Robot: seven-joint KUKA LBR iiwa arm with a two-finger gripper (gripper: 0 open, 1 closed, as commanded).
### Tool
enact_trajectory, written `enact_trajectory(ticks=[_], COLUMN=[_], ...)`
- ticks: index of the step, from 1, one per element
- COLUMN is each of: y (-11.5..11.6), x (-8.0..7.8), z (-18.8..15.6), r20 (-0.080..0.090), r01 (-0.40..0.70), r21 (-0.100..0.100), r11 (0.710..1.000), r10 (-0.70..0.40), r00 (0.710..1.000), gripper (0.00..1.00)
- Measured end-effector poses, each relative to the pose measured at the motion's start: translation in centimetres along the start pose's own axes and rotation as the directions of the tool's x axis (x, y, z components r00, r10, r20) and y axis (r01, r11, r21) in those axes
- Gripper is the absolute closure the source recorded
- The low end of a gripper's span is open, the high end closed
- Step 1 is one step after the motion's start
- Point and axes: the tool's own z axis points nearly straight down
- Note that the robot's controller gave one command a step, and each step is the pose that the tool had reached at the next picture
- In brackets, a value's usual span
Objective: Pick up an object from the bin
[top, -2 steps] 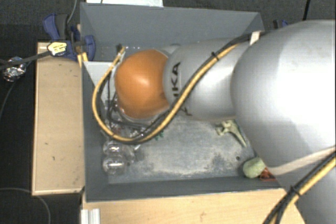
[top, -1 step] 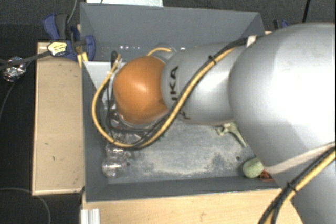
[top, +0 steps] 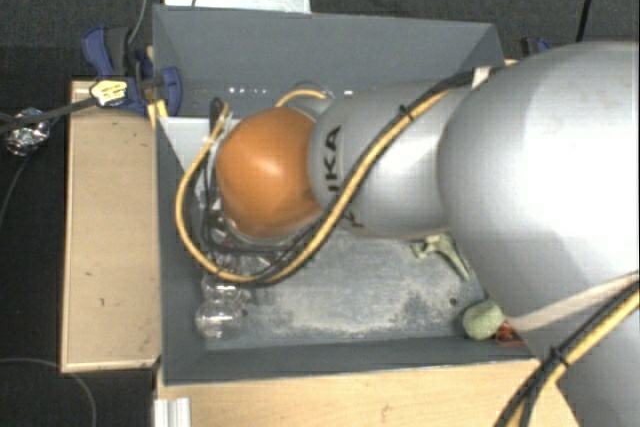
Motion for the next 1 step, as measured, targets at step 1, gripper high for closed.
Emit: enact_trajectory(ticks=[1], y=[0.09], x=[0.11], z=[-0.69], r20=[-0.002], r01=[0.017], r21=[-0.003], r11=[1.0], r10=[-0.017], r00=[1.0], gripper=[1.0])
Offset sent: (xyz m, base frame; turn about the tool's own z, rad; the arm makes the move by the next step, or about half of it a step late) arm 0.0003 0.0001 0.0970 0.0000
